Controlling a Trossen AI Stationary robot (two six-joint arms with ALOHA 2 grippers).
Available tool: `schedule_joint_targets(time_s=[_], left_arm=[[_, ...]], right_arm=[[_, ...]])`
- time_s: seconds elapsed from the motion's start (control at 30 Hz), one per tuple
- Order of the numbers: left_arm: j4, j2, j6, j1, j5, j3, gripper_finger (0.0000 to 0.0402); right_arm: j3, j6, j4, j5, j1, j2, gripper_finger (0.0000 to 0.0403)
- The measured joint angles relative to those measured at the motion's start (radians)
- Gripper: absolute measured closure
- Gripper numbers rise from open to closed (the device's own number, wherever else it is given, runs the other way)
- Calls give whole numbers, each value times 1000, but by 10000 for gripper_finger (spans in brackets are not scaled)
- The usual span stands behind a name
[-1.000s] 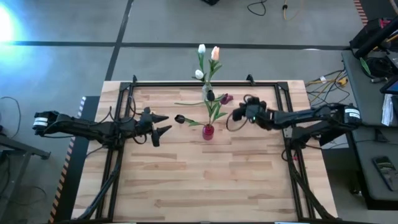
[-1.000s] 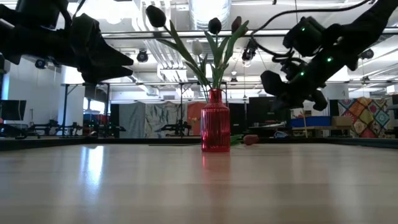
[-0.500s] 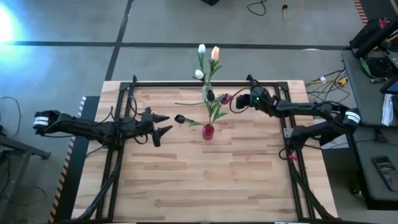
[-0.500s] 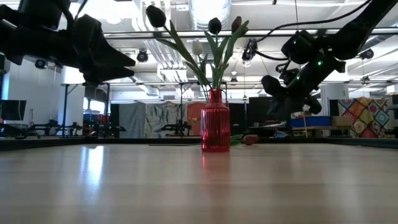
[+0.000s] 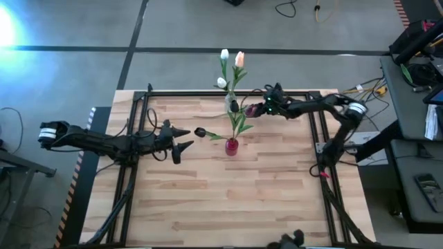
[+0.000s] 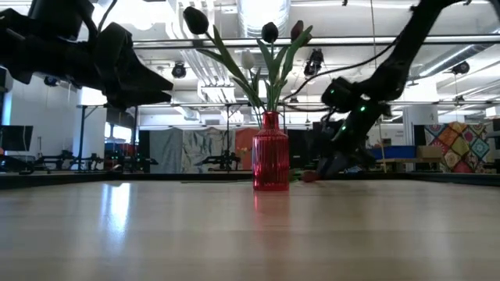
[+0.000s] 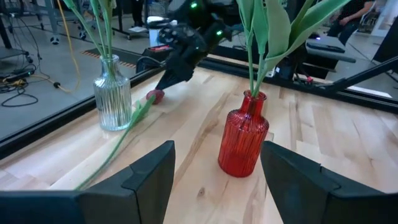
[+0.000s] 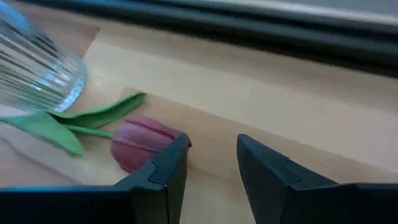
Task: Sort flowers into vase by color
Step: Put the red flower into the red vase
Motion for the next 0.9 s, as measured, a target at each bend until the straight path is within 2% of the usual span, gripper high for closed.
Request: schedule_joint_targets(time_s=[0.2, 0.33, 0.53, 0.9], left_arm=[[-1, 6, 0, 0, 0, 0, 180], [-1, 5, 0, 0, 0, 0, 180], [-2, 5, 0, 0, 0, 0, 180], [-2, 5, 0, 0, 1, 0, 180]], right_arm=[[101, -14, -3, -42, 1, 129, 293], [117, -21, -22, -44, 0, 122, 323], [125, -36, -28, -74, 2, 97, 388], [143, -66, -119, -85, 3, 40, 394]])
